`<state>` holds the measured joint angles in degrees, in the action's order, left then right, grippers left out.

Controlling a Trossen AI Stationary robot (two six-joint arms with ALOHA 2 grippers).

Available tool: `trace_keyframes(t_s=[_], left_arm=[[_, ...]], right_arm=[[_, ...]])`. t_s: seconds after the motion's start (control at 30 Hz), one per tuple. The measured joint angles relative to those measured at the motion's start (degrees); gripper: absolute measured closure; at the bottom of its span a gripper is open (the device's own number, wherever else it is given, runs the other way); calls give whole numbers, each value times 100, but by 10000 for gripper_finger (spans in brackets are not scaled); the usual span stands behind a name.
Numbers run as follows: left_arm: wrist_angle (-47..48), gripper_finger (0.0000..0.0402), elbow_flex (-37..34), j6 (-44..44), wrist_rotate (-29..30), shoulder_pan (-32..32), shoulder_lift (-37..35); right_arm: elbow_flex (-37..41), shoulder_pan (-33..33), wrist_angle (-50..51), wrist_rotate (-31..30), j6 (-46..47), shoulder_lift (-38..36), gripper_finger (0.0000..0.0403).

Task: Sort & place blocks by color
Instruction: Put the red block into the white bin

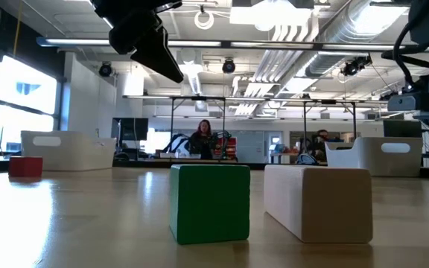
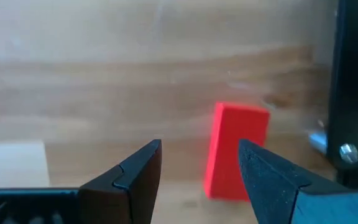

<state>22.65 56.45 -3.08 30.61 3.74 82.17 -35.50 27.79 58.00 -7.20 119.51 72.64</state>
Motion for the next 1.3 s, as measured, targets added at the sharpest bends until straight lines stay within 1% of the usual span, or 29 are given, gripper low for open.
trace_keyframes(t_s=[0.13, 0.27, 0.57, 0.73, 1.13, 1.2, 1.3], left_arm=[[-7, 174, -1, 5, 0, -1, 0], [-7, 174, -1, 3, 0, -1, 0], [-4, 174, -1, 4, 0, 1, 0], [-2, 174, -1, 5, 0, 0, 0], [0, 174, -1, 87, 0, 1, 0], [1, 174, -1, 91, 0, -1, 0], [0, 174, -1, 92, 0, 1, 0]], right_arm=[[-43, 0, 52, 249, -86, 0, 203], [-34, 13, 138, 457, 134, 0, 203], [-32, 486, 112, 492, 803, 25, 203], [-32, 610, 52, 791, 903, 358, 203], [-27, 557, -113, 852, 873, 891, 204], [-30, 557, -119, 852, 871, 928, 210], [-43, 557, -141, 822, 840, 980, 232]])
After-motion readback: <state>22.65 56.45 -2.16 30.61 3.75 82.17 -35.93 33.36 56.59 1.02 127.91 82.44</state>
